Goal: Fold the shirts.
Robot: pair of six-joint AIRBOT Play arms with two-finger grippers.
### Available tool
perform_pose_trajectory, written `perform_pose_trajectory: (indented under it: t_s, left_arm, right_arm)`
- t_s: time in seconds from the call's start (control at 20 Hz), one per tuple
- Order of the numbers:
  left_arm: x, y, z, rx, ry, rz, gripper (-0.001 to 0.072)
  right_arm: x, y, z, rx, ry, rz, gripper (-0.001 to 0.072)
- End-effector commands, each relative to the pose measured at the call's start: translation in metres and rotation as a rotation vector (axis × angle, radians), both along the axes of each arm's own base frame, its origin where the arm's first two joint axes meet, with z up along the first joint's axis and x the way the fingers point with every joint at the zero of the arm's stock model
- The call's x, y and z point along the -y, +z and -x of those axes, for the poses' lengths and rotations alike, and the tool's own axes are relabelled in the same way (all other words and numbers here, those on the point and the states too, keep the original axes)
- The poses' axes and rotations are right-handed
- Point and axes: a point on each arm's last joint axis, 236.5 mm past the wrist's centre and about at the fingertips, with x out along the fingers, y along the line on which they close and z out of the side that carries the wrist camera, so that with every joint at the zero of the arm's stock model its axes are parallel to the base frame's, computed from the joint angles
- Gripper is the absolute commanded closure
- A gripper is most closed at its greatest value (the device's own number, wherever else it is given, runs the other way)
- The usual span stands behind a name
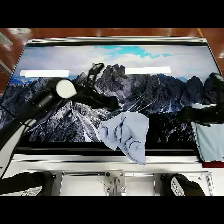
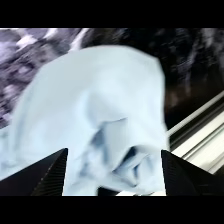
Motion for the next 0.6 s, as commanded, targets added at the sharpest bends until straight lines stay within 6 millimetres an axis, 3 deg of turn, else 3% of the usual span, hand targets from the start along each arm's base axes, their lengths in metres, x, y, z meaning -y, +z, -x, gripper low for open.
perform_pose_trajectory:
  t_s: [0.0,0.1,0.2,0.25,0.4,0.55]
  left_arm:
    - [-0.107,-0.028,0.0,-0.183,0.036,-0.201,-0.0013]
    - [-0.15,-0.057,0.013,-0.323,0.107,-0.231,-0.0013]
    - [-0.16,-0.097,0.041,-0.458,0.134,-0.22,-0.0013]
    - [-0.153,-0.115,0.053,-0.507,0.148,-0.19,-0.0013]
    - [-0.108,-0.157,0.076,-0.547,0.178,-0.036,-0.0013]
    - [-0.08,-0.191,0.091,-0.551,0.183,-0.03,-0.0013]
  right_arm:
    - [-0.003,-0.04,0.0,-0.096,0.022,-0.018,0.0013]
    - [-0.007,-0.055,-0.001,-0.158,0.028,-0.051,0.0013]
    - [-0.02,-0.073,0.005,-0.218,0.062,-0.118,0.0013]
    - [-0.027,-0.085,0.011,-0.254,0.075,-0.153,0.0014]
    - [-0.04,-0.124,0.04,-0.388,0.078,-0.216,0.0014]
    - [-0.05,-0.144,0.058,-0.462,0.061,-0.266,0.0014]
